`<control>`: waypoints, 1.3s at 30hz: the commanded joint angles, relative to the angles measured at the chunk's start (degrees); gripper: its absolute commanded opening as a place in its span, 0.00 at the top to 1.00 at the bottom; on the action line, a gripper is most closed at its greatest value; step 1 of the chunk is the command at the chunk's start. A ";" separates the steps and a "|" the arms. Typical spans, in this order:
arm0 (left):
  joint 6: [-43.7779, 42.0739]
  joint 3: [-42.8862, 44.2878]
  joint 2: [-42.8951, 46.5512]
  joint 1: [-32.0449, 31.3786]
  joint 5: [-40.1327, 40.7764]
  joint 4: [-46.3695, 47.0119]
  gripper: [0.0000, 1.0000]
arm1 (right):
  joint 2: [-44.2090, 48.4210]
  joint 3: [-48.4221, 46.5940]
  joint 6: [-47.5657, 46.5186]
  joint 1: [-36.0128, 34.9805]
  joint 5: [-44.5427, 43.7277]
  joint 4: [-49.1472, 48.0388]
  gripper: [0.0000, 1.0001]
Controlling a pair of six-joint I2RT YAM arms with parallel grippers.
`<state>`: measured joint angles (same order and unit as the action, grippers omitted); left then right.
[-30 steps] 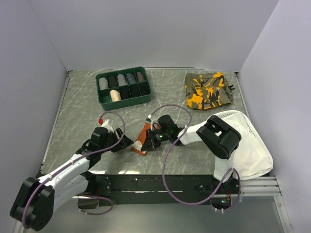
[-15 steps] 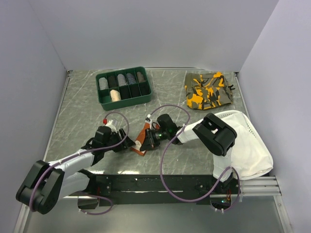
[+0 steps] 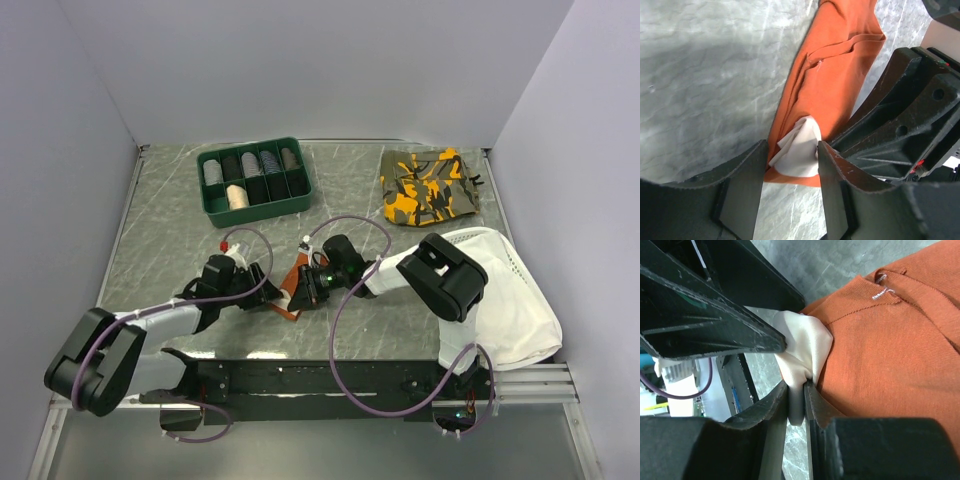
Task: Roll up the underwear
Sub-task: Roll the underwear to the center of the board.
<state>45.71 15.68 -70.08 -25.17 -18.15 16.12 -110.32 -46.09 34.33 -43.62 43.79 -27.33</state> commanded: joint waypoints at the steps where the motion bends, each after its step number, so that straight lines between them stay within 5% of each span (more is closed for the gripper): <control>1: -1.94 2.07 -3.21 -1.55 0.75 -3.19 0.50 | 2.13 0.64 -0.75 0.20 -4.41 2.20 0.74; 18: -3.09 6.29 -11.12 -3.92 0.93 -6.80 0.60 | 8.45 0.56 -3.30 -0.59 -13.11 9.74 0.61; 25: -3.96 8.22 -13.15 -4.45 0.49 -7.94 0.59 | 17.41 1.88 -8.65 -4.45 -29.34 17.13 0.46; 32: -4.75 9.98 -14.82 -4.80 -0.65 -8.56 0.58 | 26.29 3.63 -15.15 -11.38 -49.19 23.37 0.43; 39: -5.28 11.56 -16.05 -4.98 -1.09 -9.79 0.58 | 26.30 1.53 -22.19 -18.69 -55.82 25.92 0.39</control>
<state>43.09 27.35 -83.77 -29.52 -20.29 13.17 -83.81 -43.33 17.80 -59.75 -4.38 -3.81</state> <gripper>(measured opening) 0.414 0.610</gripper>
